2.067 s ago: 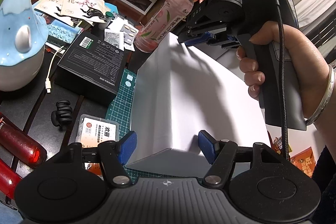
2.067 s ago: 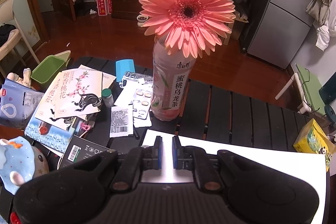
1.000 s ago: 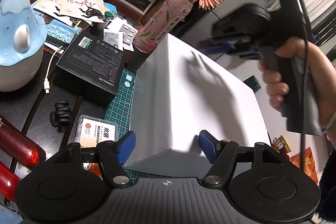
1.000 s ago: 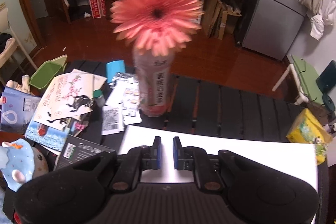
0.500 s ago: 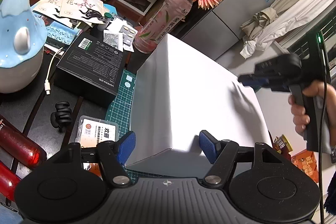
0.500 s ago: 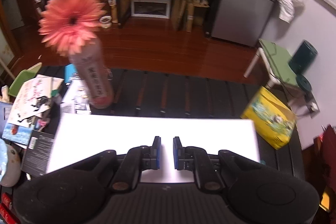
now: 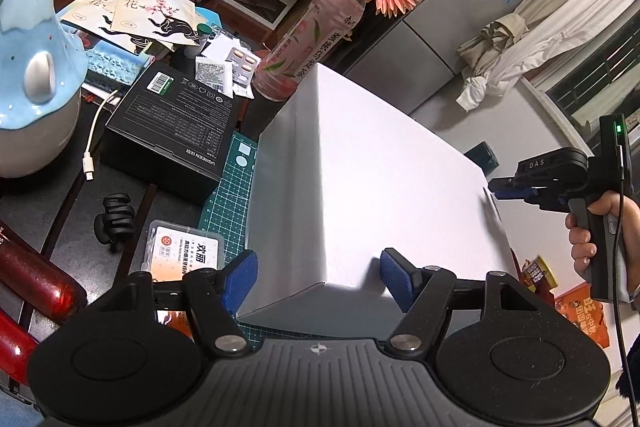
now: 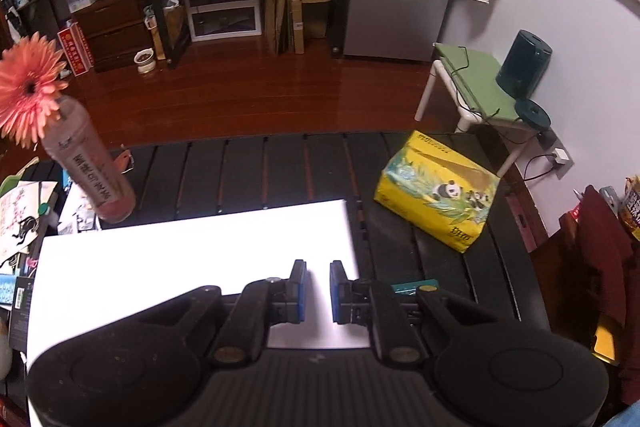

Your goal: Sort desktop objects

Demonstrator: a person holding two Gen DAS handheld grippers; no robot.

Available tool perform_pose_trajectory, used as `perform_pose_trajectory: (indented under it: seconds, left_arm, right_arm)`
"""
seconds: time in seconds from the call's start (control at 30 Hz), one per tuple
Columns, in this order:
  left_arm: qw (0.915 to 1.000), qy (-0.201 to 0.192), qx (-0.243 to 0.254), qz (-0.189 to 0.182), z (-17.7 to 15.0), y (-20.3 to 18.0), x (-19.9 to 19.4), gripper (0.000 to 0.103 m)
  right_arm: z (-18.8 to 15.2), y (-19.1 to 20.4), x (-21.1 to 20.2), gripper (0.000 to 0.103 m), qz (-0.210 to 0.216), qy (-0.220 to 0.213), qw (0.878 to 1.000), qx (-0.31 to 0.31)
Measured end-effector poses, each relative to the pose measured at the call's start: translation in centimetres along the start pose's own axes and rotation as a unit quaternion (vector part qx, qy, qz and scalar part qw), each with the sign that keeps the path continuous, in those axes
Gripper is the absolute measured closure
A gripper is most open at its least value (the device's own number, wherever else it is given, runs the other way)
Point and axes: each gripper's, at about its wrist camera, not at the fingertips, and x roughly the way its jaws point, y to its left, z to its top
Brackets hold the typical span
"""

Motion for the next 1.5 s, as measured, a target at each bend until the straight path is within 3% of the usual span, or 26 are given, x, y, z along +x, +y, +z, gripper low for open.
perform_pose_trajectory:
  seconds: [0.47, 1.5]
  left_arm:
    - [1.0, 0.001, -0.003, -0.002, 0.0, 0.1, 0.1, 0.033]
    - [1.0, 0.007, -0.001, -0.006, -0.1, -0.1, 0.4, 0.033]
  right_arm:
    - [0.7, -1.0, 1.6, 0.093, -0.008, -0.025, 0.999, 0.033]
    - [-0.3, -0.8, 3.5, 0.093, -0.01, -0.012, 0.999, 0.028]
